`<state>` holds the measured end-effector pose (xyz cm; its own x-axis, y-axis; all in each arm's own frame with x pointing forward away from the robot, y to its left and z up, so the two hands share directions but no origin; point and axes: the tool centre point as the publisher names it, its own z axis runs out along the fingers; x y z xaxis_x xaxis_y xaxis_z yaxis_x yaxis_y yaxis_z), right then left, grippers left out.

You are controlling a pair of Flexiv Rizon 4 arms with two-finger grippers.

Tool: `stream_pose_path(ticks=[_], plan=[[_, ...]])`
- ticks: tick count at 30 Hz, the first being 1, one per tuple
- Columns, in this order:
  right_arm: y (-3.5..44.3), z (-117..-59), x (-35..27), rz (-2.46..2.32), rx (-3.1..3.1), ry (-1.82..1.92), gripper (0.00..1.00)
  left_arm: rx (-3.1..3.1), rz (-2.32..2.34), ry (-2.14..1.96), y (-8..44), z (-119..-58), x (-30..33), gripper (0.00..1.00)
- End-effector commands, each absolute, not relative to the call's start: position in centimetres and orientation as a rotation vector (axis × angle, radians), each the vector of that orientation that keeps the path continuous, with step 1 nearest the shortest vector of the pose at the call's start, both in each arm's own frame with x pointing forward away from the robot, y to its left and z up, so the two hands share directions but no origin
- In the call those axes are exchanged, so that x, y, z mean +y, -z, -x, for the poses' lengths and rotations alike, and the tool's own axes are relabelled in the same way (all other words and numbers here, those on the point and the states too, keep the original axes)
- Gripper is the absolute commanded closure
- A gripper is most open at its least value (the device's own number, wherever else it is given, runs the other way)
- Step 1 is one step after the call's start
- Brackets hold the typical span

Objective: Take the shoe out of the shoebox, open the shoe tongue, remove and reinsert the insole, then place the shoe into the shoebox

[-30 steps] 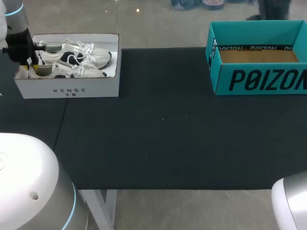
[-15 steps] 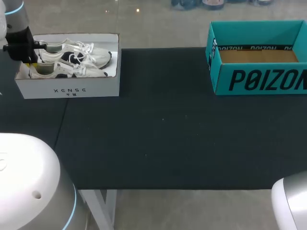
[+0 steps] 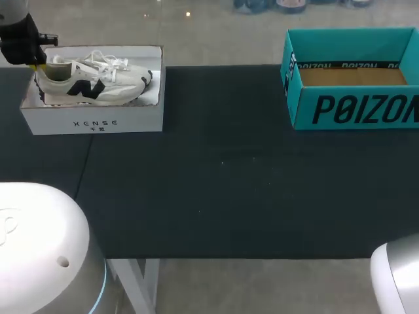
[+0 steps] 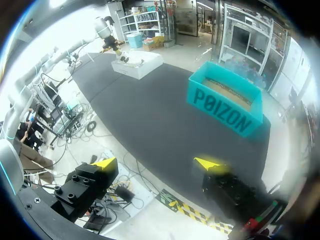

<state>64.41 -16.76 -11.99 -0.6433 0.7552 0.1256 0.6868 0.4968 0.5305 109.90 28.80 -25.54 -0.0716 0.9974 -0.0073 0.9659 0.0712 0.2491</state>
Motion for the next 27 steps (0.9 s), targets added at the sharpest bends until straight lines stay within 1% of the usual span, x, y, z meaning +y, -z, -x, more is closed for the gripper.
stream_pose_path(ticks=[1,7,11,20,27], plan=[[11.8,-64.7,-16.8,-1.267,2.617,-0.834,0.0,2.127,-1.997,-0.306,21.6,-108.3,27.8,1.0],[11.8,-64.7,-16.8,-1.267,2.617,-0.834,0.0,2.074,-1.966,-0.347,16.8,-107.9,25.8,1.0],[11.8,-64.7,-16.8,-1.267,2.617,-0.834,0.0,2.022,-1.993,-0.379,15.0,-106.7,23.0,1.0],[11.8,-64.7,-16.8,-1.267,2.617,-0.834,0.0,1.929,-2.087,-0.323,15.6,-103.0,14.1,1.0],[11.8,-64.7,-16.8,-1.267,2.617,-0.834,0.0,1.911,-2.146,-0.227,17.8,-99.9,6.5,1.0]])
